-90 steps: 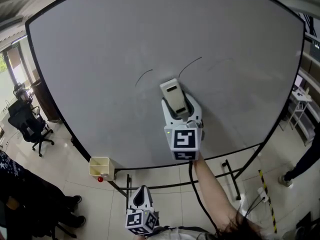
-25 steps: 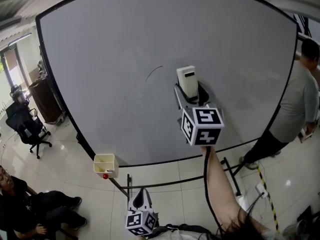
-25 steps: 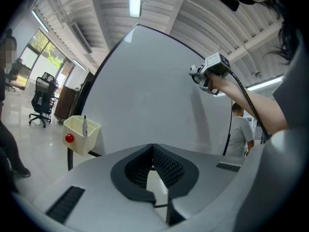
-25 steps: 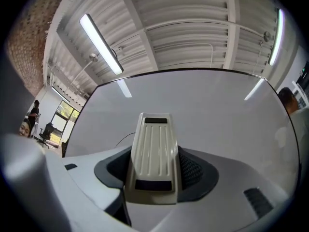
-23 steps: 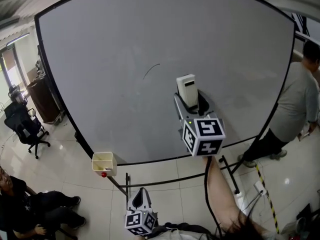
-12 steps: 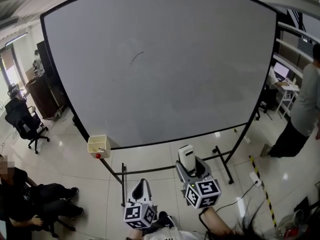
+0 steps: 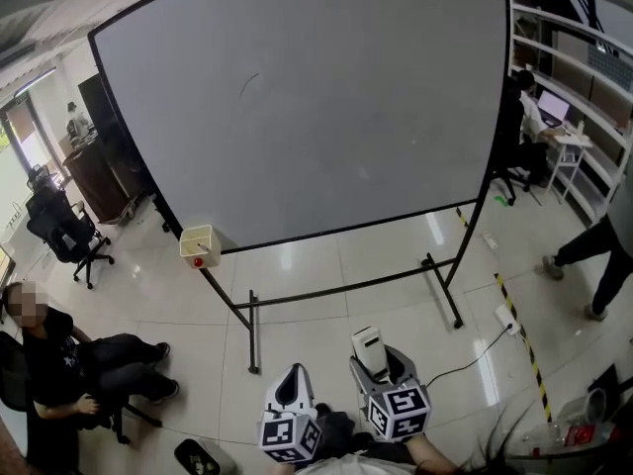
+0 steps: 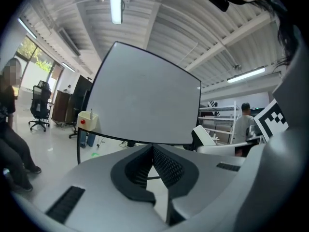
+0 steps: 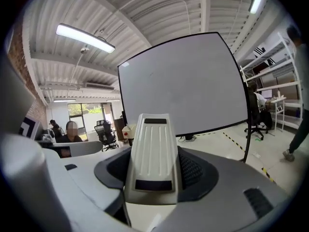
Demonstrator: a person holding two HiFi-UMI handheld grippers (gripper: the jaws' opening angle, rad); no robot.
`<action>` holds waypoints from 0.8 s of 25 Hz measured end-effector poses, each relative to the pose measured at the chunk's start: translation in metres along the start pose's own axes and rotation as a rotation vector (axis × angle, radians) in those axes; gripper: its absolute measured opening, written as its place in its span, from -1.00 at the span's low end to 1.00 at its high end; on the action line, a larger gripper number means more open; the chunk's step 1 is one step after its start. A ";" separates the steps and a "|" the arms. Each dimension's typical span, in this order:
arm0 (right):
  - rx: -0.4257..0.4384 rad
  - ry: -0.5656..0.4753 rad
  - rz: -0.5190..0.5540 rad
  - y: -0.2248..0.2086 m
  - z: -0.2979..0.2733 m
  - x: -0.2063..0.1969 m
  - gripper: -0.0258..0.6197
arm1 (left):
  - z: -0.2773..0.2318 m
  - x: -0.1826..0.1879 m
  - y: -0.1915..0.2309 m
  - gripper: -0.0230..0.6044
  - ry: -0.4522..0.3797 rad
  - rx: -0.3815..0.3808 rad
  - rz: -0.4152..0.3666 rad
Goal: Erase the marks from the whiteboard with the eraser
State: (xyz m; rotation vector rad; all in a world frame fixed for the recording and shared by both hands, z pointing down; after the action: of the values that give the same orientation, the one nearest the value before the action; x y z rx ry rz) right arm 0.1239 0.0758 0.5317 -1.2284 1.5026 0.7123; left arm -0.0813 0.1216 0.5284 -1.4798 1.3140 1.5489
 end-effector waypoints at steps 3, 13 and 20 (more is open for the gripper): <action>0.008 0.003 0.038 0.010 0.014 -0.003 -0.06 | 0.017 0.004 -0.002 -0.98 -0.011 0.015 -0.018; 0.019 0.002 0.016 0.017 0.028 -0.002 -0.07 | 0.035 -0.001 -0.011 -0.98 -0.009 0.006 -0.014; 0.012 0.003 0.036 0.024 0.027 0.000 -0.07 | 0.029 0.010 -0.006 -0.98 -0.030 -0.018 -0.016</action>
State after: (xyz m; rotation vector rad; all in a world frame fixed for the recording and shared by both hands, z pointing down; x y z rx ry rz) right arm 0.1105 0.1072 0.5202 -1.1965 1.5324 0.7249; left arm -0.0875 0.1488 0.5133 -1.4691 1.2709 1.5704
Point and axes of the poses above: the fingertips, and each gripper's own axes: z backward along the fingers, y to its left, x out of its top, the point moved 9 cm from there along z, backward along the fingers, and after that the axes turned 9 degrees about -x, right-handed, at the moved point
